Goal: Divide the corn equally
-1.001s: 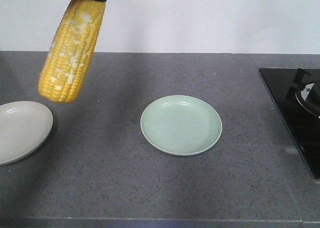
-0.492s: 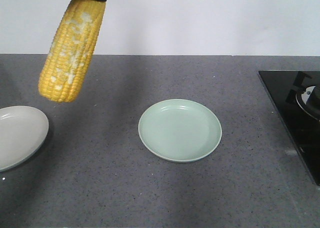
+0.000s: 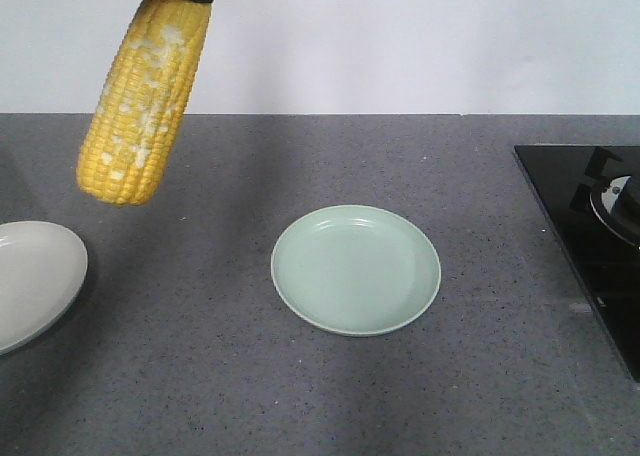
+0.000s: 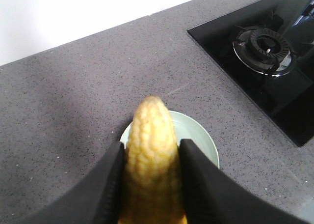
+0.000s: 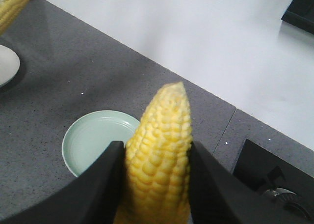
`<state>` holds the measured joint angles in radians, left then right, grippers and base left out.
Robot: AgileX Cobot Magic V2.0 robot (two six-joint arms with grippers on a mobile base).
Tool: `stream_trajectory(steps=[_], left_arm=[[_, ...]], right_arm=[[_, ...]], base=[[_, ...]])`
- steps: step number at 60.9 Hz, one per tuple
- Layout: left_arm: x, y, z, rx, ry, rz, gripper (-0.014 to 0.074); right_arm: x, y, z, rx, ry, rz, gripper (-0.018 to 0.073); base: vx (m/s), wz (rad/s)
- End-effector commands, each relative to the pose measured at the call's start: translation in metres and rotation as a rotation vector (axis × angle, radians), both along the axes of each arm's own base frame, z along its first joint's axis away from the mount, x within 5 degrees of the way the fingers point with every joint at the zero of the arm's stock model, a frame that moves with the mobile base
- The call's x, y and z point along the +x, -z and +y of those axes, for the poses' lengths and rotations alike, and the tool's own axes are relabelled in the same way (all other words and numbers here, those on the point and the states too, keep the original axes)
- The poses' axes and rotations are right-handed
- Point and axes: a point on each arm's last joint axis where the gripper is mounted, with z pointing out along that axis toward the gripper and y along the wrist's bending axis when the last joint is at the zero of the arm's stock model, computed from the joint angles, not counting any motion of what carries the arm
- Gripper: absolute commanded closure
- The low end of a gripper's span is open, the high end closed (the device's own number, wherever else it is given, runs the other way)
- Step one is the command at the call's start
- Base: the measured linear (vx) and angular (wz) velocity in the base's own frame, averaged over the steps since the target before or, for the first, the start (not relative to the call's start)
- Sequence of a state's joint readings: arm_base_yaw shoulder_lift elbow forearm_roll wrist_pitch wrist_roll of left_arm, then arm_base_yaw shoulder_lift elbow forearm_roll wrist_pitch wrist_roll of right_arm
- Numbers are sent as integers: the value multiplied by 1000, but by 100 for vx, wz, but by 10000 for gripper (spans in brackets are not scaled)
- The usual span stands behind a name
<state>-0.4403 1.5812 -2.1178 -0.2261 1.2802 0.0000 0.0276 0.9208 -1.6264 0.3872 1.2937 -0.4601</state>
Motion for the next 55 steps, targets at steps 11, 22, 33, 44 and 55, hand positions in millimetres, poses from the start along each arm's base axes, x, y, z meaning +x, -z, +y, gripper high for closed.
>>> stream_trajectory(steps=[11, 22, 33, 44, 55], left_arm=[[-16, -20, 5, -54, 8, -73, 603], [-16, -20, 5, -54, 8, -73, 603], [-16, -20, 5, -54, 8, -73, 603], [-16, -20, 5, -54, 8, -73, 603], [-16, -20, 5, -54, 8, -73, 603]], right_arm=[[-3, -6, 1, 11, -7, -28, 561], [-3, -6, 1, 11, -7, -28, 561], [-3, -6, 1, 11, -7, -28, 561], [-3, -6, 1, 11, -7, -28, 561], [-3, -6, 1, 11, -7, -28, 561]], base=[[3, -2], [3, -1], [3, -1], [3, -1], [2, -1]])
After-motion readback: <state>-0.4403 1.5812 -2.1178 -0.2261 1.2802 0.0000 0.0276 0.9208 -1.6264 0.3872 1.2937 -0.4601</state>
